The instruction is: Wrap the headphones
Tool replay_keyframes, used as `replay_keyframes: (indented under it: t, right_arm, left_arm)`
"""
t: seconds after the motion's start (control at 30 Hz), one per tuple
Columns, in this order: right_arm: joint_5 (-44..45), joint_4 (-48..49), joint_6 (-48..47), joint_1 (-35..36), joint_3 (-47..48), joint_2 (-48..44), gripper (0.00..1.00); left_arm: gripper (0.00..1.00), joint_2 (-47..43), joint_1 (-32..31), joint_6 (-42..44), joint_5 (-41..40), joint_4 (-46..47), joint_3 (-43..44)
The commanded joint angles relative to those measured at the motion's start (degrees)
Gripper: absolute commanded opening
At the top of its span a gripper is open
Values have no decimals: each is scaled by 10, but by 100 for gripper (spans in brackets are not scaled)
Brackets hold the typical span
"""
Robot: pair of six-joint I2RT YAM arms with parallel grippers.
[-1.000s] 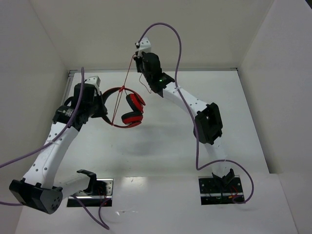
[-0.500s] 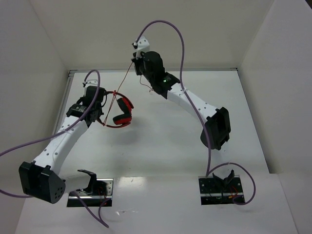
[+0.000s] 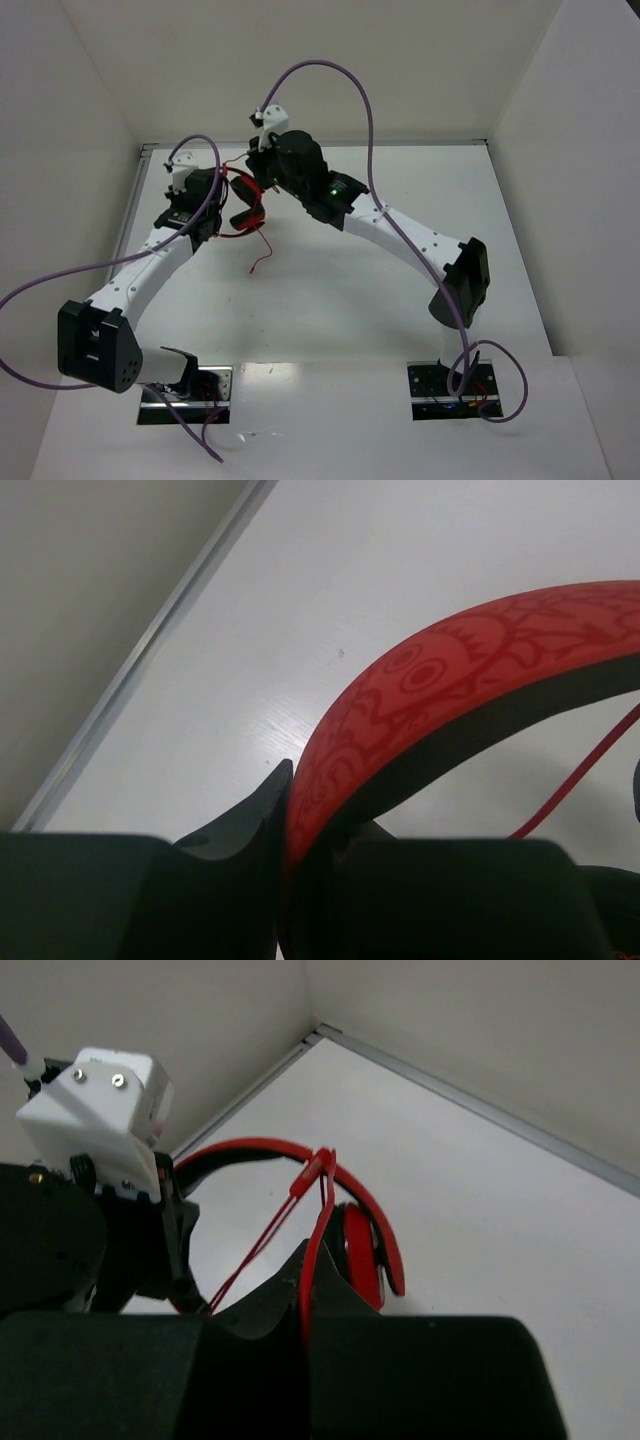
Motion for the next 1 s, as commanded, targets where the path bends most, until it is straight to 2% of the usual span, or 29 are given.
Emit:
replay_keyframes:
  t: [0.0,0.17,0.23,0.37,0.53,0.73,0.87,0.97]
  right_arm:
    - [-43,2,64,0,-28,-60,1]
    - [-141,36,139,6,-116,-111,1]
    - [-156,69,153,22,-141,-116,1]
    - [-170,75,169,56,-148,-105,1]
    - [-112,104,163,95,-222,-117,1]
    - [-15,165,198,95,-332,-162,1]
    - [68,206,192,95,-377,-176,1]
    - [90,256,192,95,-398,-176,1]
  left_arm:
    - [0,6,11,-99,-41,103,13]
    - [0,41,16,-168,-41,119,58]
    - [0,57,16,-197,-18,125,81]
    - [0,79,16,-245,24,126,117]
    - [0,79,22,-289,77,126,151]
    - [0,64,22,-294,132,131,216]
    - [0,51,22,-294,172,136,246]
    - [0,41,22,-294,205,136,263]
